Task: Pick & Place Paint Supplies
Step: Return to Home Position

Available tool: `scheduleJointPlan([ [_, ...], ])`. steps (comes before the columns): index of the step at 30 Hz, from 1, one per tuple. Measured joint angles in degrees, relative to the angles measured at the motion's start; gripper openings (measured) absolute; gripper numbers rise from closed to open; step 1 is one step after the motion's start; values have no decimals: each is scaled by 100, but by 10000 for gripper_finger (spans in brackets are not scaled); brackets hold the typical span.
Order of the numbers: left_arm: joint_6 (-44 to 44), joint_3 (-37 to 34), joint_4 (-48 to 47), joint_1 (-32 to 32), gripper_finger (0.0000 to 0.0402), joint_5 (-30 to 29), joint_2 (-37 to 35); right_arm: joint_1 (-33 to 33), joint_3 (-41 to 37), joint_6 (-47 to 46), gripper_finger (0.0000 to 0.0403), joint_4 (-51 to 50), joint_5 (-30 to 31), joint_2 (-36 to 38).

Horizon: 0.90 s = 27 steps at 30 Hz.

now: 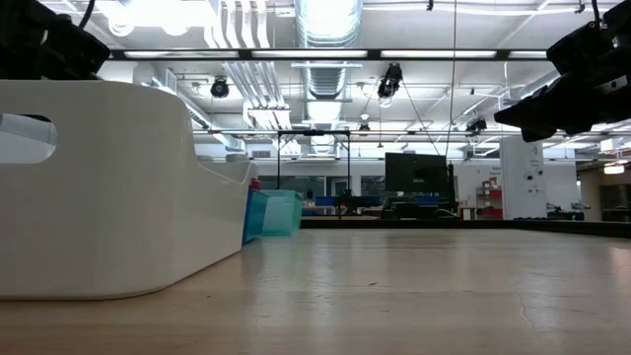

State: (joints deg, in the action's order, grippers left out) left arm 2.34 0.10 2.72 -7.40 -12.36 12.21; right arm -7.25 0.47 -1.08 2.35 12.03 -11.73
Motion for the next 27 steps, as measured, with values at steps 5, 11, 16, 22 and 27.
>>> scheduleJointPlan([
  [5,-220,0,0,0,35,0,2,0,0,-24,8,0,0,0],
  [11,-220,0,0,0,35,0,4,0,1,-22,8,0,0,0],
  [16,-220,0,0,0,35,0,4,0,2,-24,8,0,0,0],
  [22,-221,-2,0,0,35,0,2,0,0,-30,8,2,2,0],
  [27,-222,-2,0,0,35,0,2,0,0,-27,8,2,2,0],
])
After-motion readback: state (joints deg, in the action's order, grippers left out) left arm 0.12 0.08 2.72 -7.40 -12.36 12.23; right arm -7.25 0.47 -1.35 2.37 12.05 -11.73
